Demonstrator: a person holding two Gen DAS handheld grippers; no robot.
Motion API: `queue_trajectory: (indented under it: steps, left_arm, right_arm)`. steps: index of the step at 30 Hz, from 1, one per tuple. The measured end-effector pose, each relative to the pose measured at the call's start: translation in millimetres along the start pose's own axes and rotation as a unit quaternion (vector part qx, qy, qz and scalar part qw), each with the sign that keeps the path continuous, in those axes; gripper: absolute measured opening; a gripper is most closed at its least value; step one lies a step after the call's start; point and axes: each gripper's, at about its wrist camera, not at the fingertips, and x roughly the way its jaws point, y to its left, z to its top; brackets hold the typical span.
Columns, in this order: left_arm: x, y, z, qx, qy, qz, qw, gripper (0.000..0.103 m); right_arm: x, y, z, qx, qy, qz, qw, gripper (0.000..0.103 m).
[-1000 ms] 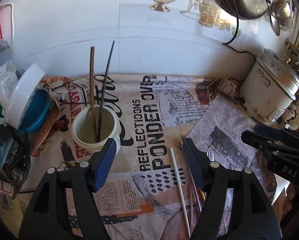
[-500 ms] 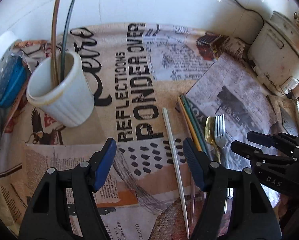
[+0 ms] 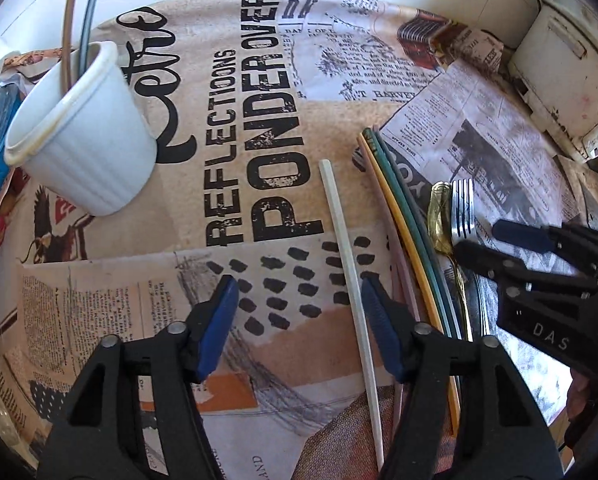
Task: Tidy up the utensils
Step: 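Move both tools back to the utensil pile, then grasp the silver fork with the right tool while the left tool grasps the white chopstick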
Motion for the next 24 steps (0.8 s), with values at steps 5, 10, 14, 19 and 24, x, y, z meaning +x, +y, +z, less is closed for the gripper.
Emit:
queue_trajectory:
  steps: [5,10,14,19,24]
  left_arm:
    - [6.6,-3.8,3.8,-0.004,0.007,-0.012,0.9999,0.045]
    - [10.3,-9.5,9.8,-0.005,0.006,-0.018,0.9998,0.042]
    - [13.3,-13.2,15.7,-0.004,0.006,-0.014,0.9999,0.042]
    - [18.1,-26.1,23.0,0.025,0.002,0.022,0.9995,0.041]
    - [19.3,-28.8,28.5,0.03,-0.001,0.022,0.9993,0.033]
  right_arm:
    - [4.9,3.6,13.7,0.0,-0.007,0.018,1.0,0.046]
    - [8.9,9.6,20.8,-0.014,-0.018,-0.001,1.0,0.032]
    - [7.1,0.4,21.7,-0.003,-0.02,0.017,1.0,0.021]
    - [5.6,-7.6,19.9,0.004,-0.019,0.04,0.999,0.021]
    - [0.5,-12.8,16.2,0.005,-0.027,0.049,0.998,0.021]
